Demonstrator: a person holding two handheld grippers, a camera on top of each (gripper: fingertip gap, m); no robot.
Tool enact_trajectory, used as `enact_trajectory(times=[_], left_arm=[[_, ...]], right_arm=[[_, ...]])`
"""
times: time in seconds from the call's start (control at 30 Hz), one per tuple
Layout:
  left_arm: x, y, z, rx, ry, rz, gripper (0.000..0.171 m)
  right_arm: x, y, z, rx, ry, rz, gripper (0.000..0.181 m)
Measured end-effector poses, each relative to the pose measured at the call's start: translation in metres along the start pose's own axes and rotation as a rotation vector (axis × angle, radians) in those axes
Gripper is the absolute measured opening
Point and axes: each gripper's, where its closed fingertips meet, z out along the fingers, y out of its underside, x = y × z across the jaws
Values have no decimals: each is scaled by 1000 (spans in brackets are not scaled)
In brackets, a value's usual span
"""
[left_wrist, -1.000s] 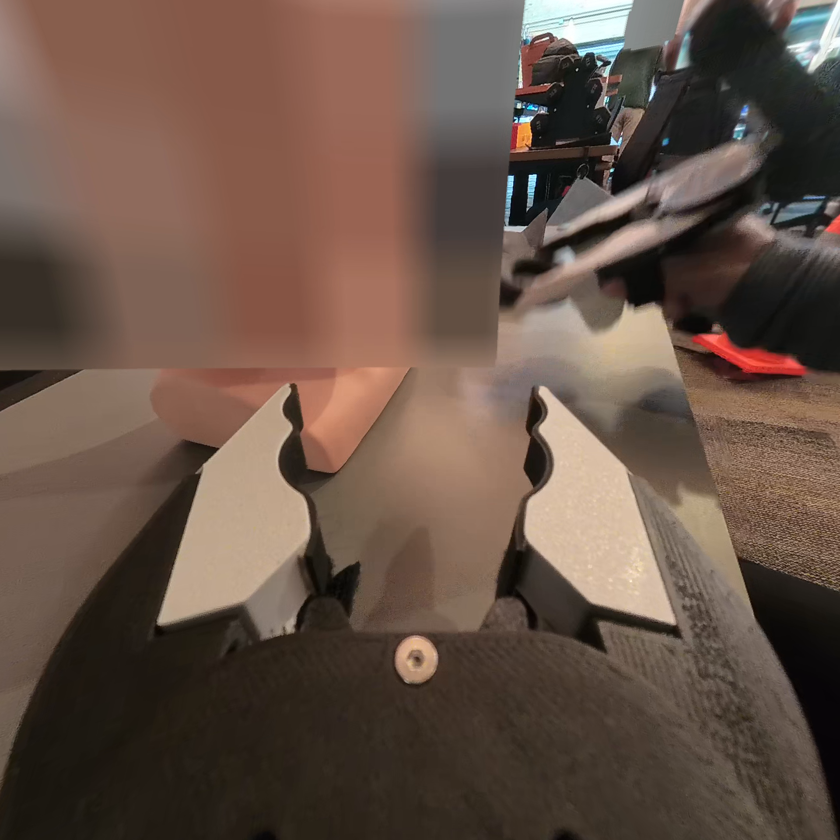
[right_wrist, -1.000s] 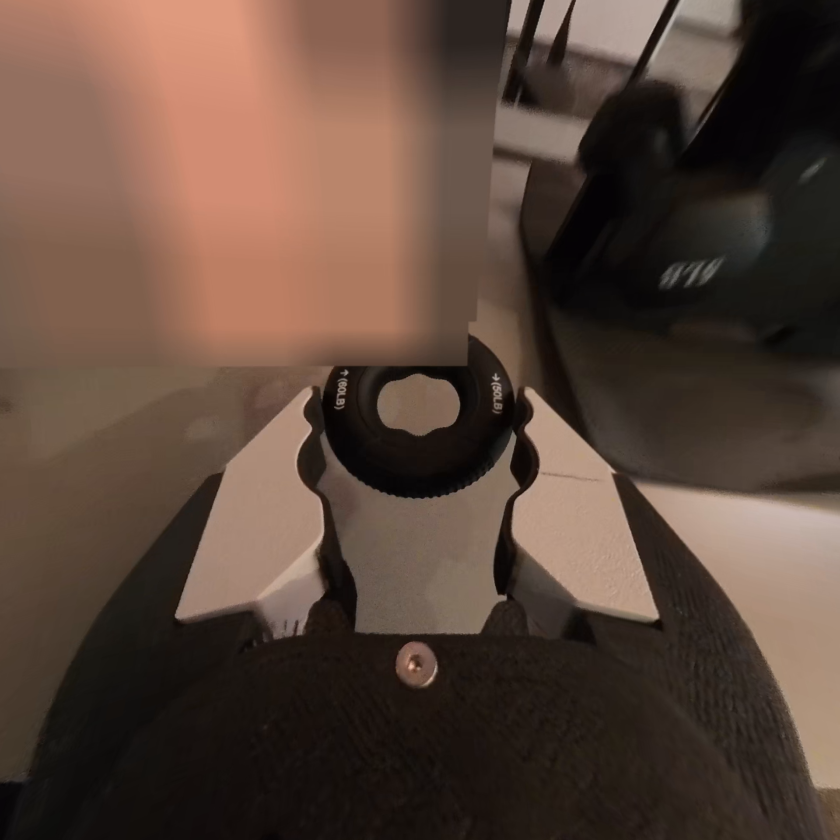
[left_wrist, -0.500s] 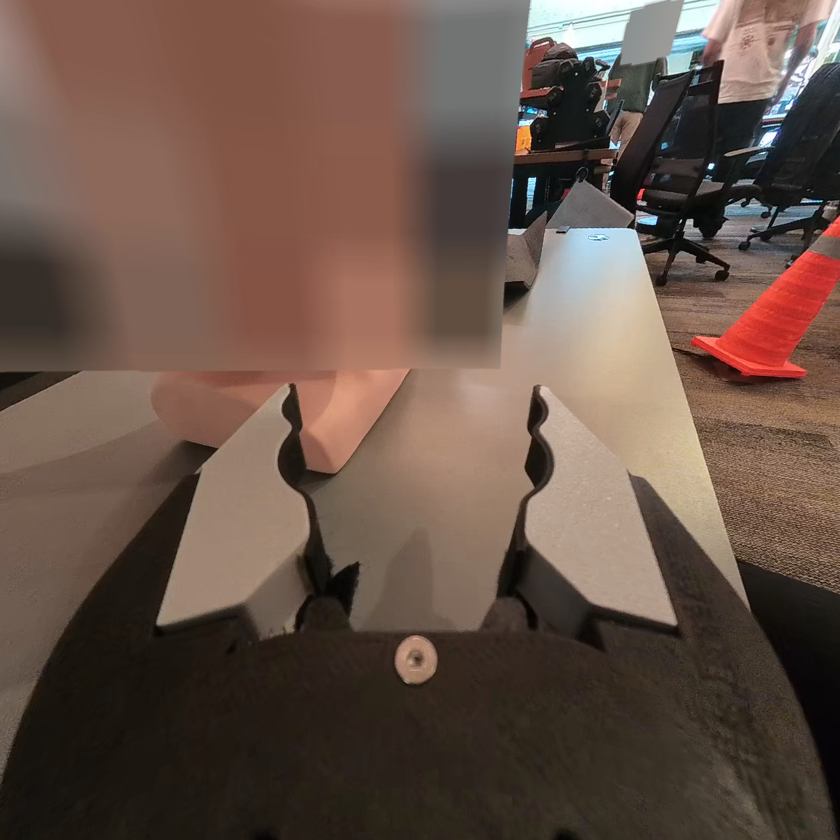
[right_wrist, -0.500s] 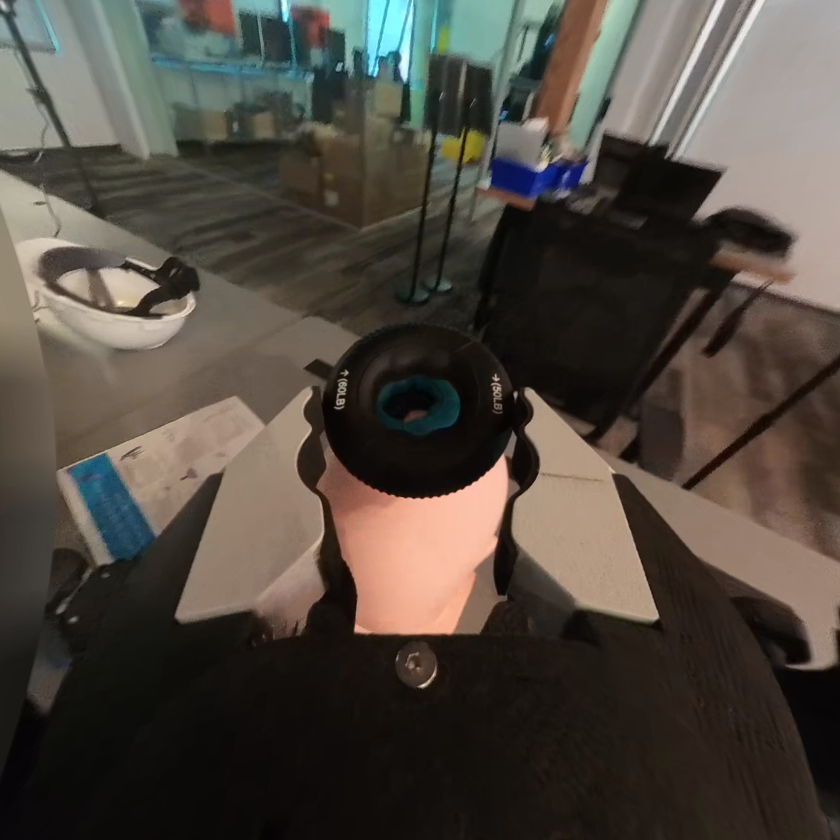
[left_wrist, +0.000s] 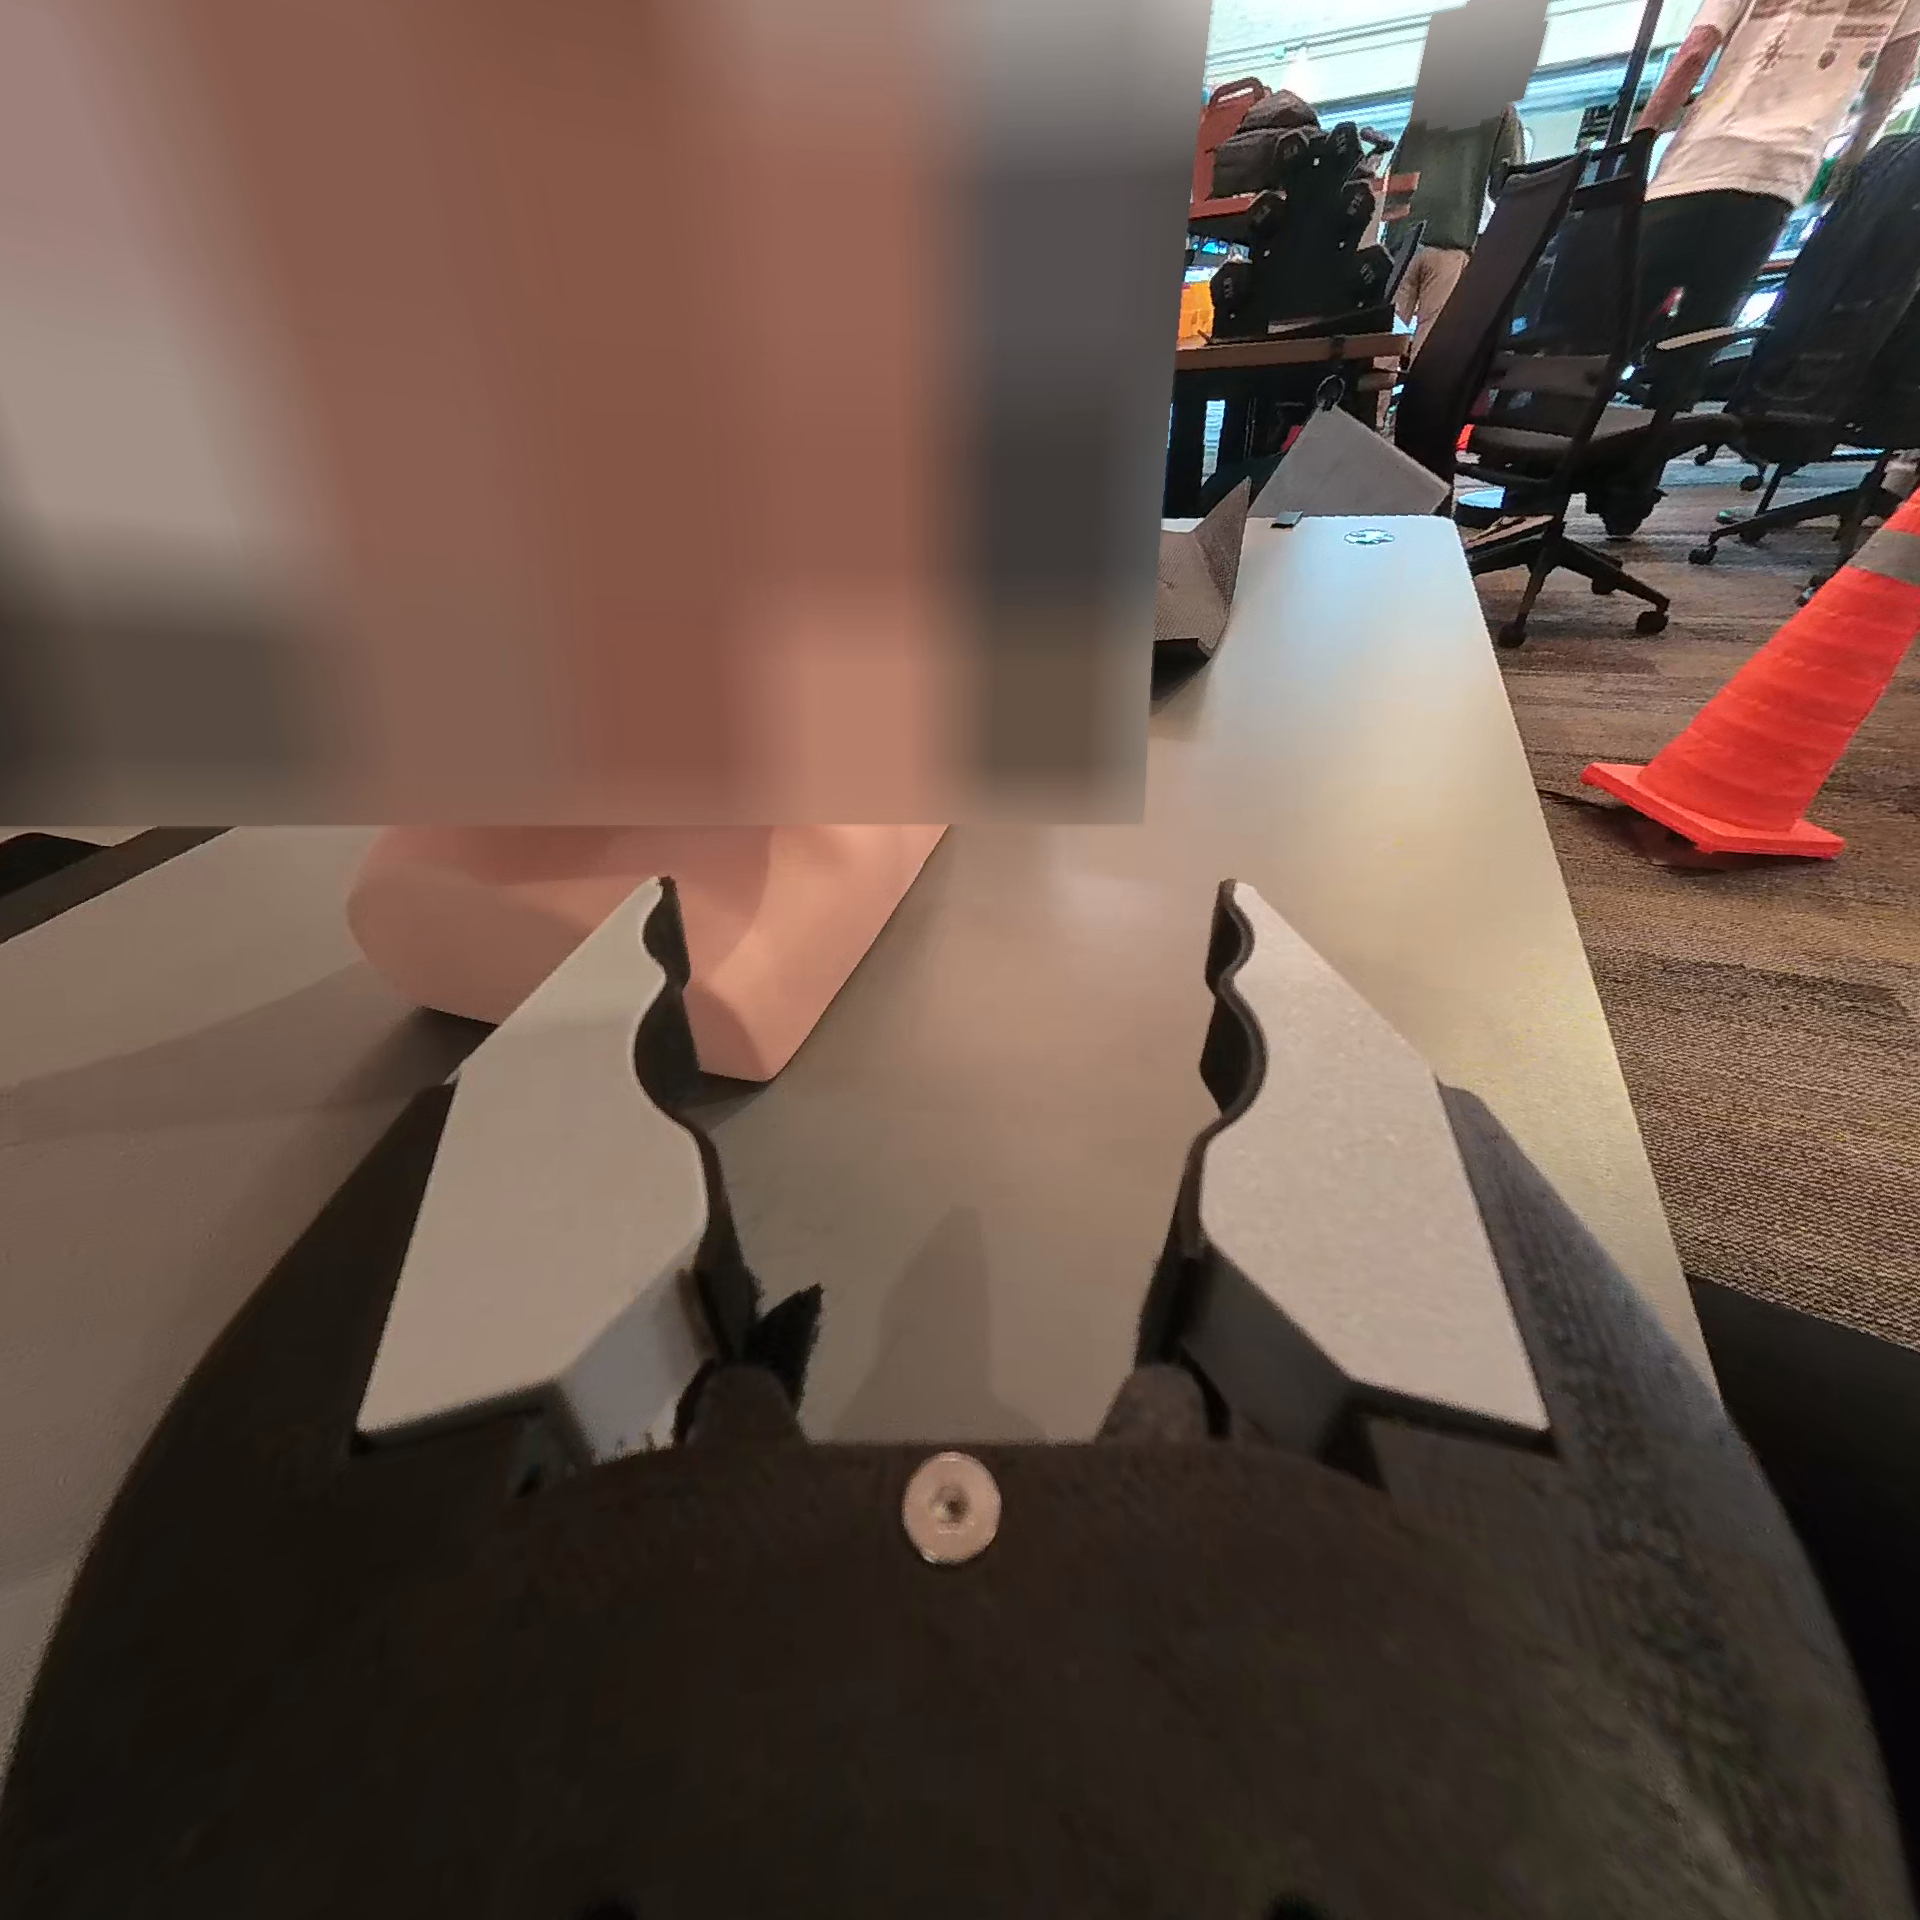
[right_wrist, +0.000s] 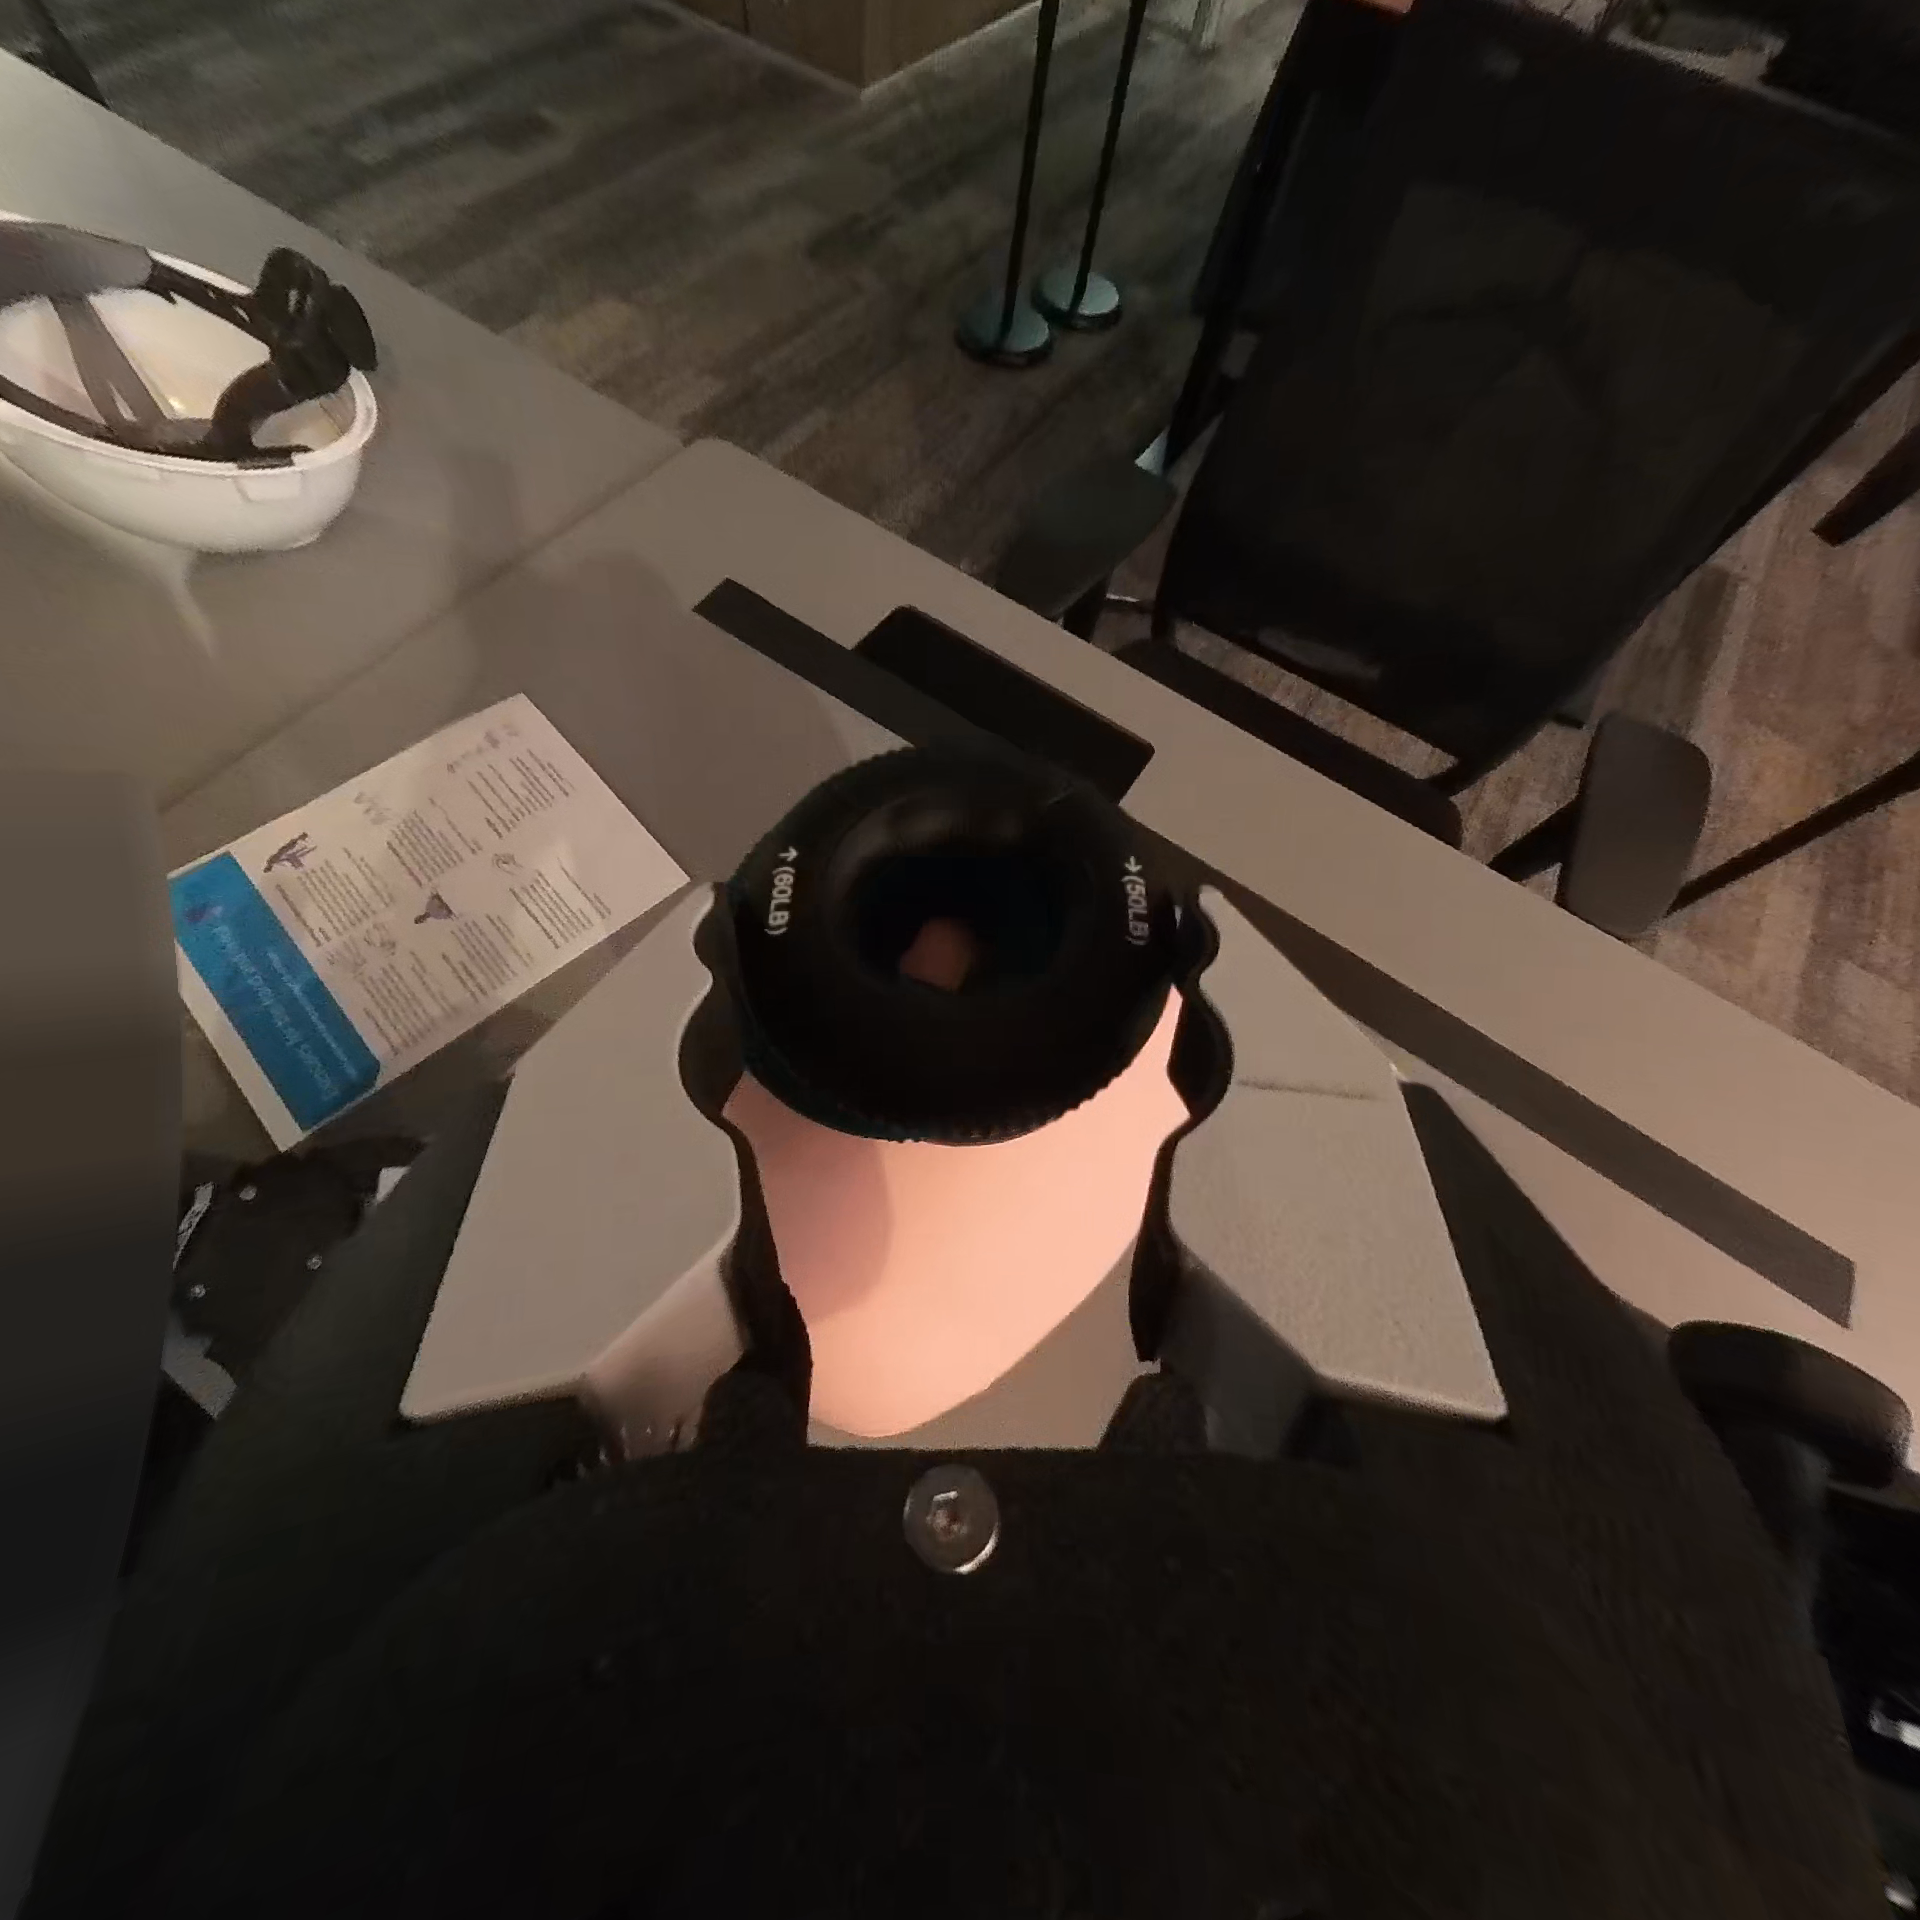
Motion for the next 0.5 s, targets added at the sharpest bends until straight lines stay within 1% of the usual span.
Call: enact_trajectory(times=[0.2,0.43,0.5], left_arm=[[0,1,0,-1,1,3,100],[-1,1,0,-1,2,4,100],[-1,2,1,-1,1,5,100]], right_arm=[[0,2,2,18,-20,35,84],[1,-6,-6,71,-11,40,101],[2,-7,-10,89,5,34,111]])
